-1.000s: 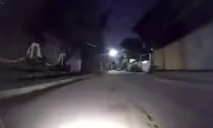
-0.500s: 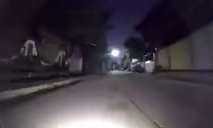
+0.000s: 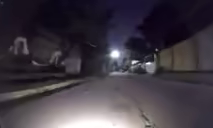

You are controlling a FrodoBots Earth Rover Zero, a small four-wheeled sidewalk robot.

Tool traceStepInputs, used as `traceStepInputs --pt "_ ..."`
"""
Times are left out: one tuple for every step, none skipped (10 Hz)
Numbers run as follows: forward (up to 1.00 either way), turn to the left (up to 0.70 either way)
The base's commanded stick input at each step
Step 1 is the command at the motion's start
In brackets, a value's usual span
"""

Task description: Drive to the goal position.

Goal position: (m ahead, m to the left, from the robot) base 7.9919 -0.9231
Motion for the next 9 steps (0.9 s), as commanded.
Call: traceStepInputs --pt "1.00 0.00" --pt "1.00 0.00" --pt "1.00 0.00" --pt "1.00 0.00" --pt "1.00 0.00" --pt "1.00 0.00" --pt "1.00 0.00" --pt "1.00 0.00" --pt "1.00 0.00"
